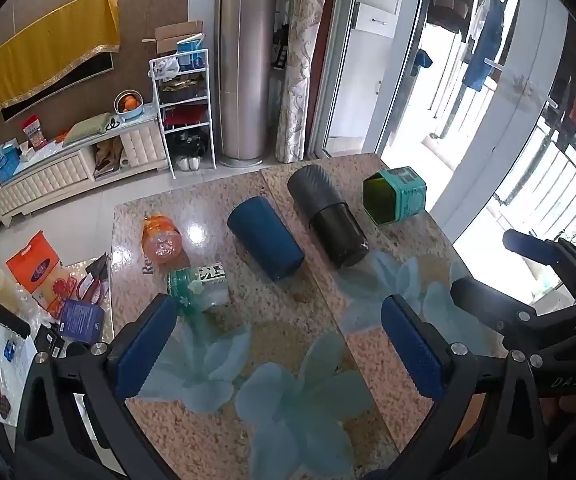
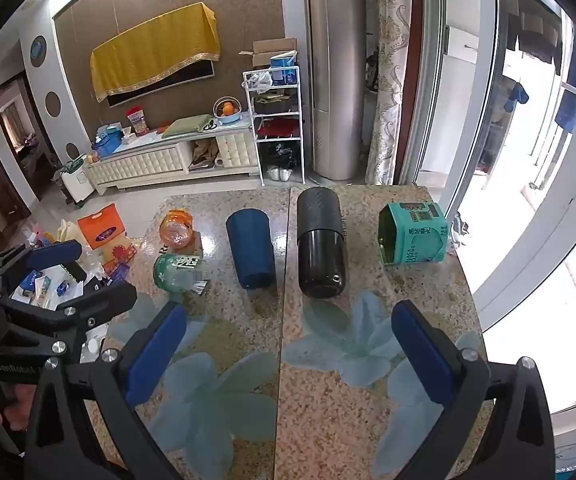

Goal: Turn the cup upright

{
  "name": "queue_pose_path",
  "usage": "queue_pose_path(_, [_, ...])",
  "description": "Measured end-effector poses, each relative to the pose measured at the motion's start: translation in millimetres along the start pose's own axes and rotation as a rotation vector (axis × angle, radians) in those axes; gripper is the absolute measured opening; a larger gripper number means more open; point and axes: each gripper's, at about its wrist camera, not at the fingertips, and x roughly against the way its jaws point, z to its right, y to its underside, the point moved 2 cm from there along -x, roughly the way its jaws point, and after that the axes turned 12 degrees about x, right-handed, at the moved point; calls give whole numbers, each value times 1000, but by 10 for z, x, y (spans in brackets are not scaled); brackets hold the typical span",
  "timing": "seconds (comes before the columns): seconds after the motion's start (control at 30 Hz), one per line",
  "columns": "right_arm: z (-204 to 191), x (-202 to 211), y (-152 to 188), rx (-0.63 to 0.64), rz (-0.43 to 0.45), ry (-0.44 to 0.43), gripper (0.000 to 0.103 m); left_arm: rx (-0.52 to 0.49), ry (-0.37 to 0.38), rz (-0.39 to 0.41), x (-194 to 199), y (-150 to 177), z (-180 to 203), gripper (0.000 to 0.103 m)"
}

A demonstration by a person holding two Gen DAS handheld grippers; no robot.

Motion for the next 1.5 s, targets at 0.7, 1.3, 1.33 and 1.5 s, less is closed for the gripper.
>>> queue_pose_path(0.7, [17,41,9,-6,19,-21,103,5,15,1,-19,2,13,102])
queue_pose_path(1.3, [4,41,15,-7,18,-22,103,4,12,4,64,15,24,102])
queue_pose_path(1.33, [5,43,14,-8,16,-23,103,4,12,5,63,15,22,102])
queue_pose_path(1.5, [4,44,15,-7,17,-23,103,4,11,4,64,15,26,102])
